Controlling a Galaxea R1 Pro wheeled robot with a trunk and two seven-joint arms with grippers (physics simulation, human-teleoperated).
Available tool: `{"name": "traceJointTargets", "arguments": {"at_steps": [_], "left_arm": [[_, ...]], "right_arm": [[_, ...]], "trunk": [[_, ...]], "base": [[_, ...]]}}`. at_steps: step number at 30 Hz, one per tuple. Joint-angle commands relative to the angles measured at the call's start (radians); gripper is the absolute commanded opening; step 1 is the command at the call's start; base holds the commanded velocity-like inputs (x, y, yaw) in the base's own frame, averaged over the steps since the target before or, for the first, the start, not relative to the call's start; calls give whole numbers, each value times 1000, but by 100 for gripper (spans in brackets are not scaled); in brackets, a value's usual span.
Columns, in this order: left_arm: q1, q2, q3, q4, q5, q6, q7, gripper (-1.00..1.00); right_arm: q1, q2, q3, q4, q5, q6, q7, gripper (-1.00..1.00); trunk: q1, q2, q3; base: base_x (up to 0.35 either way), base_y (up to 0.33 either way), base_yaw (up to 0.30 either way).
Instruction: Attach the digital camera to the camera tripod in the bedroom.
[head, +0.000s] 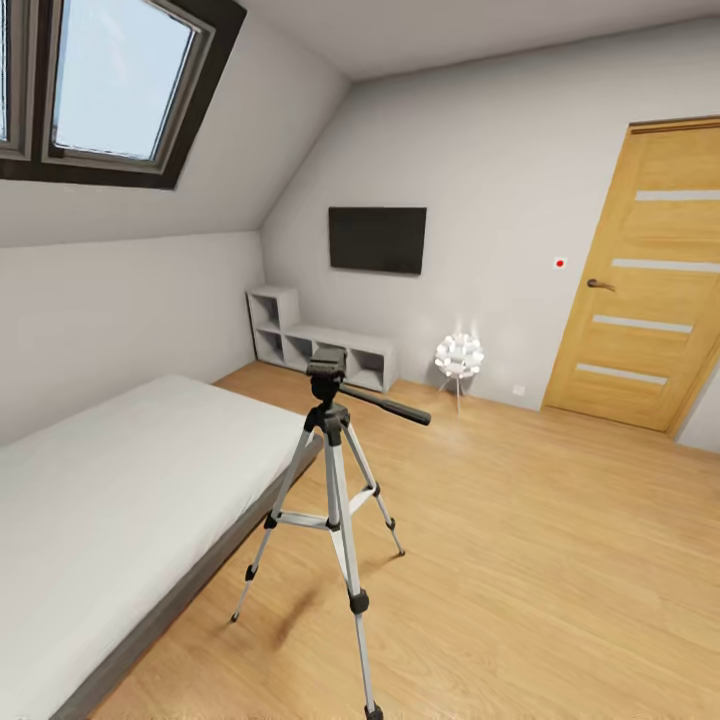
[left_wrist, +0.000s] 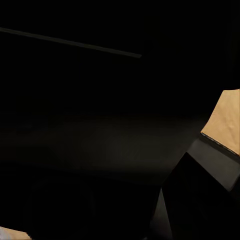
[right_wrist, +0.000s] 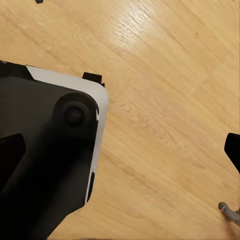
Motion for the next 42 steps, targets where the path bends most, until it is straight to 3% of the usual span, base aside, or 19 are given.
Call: {"name": "traceJointTargets", "arguments": {"at_steps": [1,6,11,42], "left_arm": [[-1,-1,5,0,-2,-3,0,-100],[-1,-2,4,1,-1,-3,0,-100],[-1,0,4,1,-2,-3,0,-100],[-1,-1,3,1,-2,-3,0,-100]], "right_arm": [[-2,1,-1,3,14,-6,7,100],[-2,3,-1,4,64,-8,35,100],[-1,5,-2,5,81,-8,49,100],[0,4,-2,5,82,-5,46,100]], "trunk": [[1,-2,-4],[1,-2,-12],[1,-2,-20],[1,-2,-70]], "base": [[0,0,0],[0,0,0],[0,0,0],[0,0,-67]]}}
